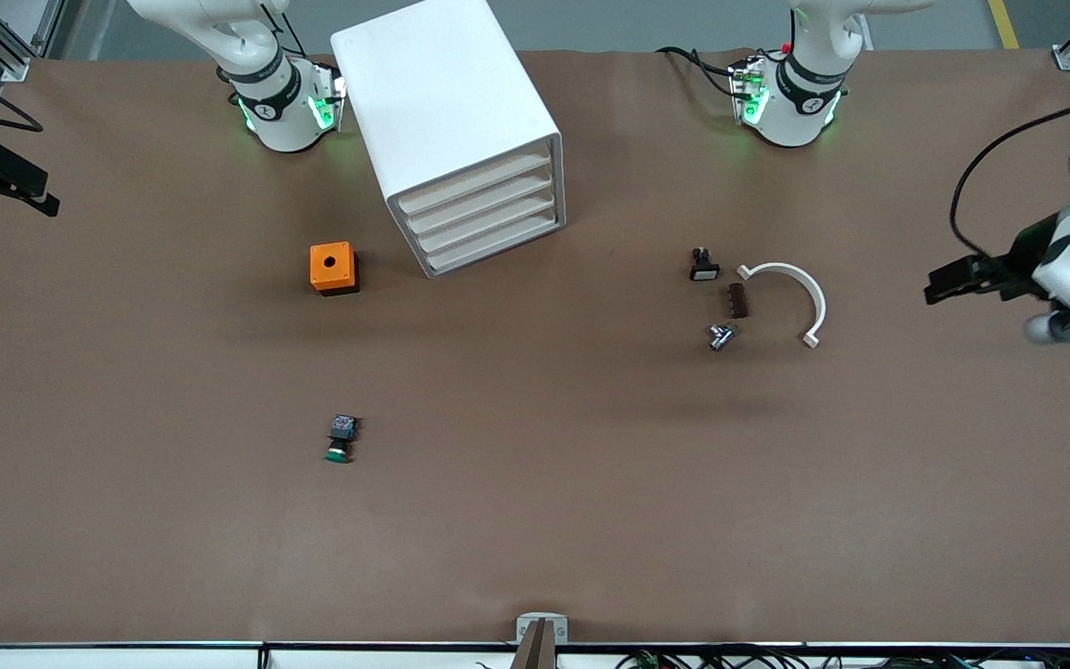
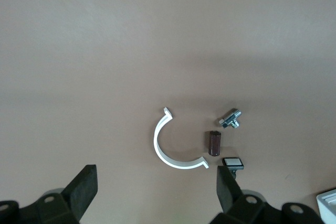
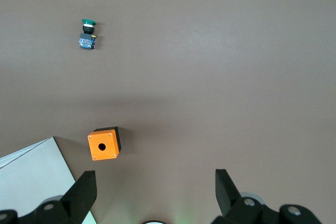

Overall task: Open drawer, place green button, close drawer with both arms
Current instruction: 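Move the left gripper toward the white cabinet's drawer handle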

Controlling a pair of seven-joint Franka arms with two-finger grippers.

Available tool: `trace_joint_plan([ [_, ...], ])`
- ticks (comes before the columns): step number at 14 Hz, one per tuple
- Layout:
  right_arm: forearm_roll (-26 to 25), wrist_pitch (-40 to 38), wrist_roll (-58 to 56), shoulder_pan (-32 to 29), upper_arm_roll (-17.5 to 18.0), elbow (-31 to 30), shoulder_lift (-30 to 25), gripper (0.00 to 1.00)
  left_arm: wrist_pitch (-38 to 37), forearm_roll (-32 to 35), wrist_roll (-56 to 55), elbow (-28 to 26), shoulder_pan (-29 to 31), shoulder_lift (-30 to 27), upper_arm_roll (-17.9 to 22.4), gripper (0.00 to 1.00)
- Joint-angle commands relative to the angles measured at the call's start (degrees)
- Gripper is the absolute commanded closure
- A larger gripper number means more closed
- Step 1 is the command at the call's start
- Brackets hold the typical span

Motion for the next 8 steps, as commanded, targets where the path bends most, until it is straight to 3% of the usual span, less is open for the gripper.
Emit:
trace_joint_plan([
  [1, -0.85, -0.21, -0.03, 0.32, -0.06, -0.76, -1.21, 0.00, -0.60, 0.16, -2.03, 1.22, -3.19, 5.71, -0.49, 0.00],
  [5, -0.85, -0.21, -0.03, 0.32, 0.02, -0.76, -1.21, 0.00, -0.60, -0.45, -17.03, 2.10, -11.01, 11.35, -0.66, 0.00],
  [8, -0.85, -0.21, -0.03, 0.32, 0.02, -0.76, -1.21, 0.00, -0.69, -11.22, -36.77, 8.05, -16.55, 18.89, -1.10, 0.00],
])
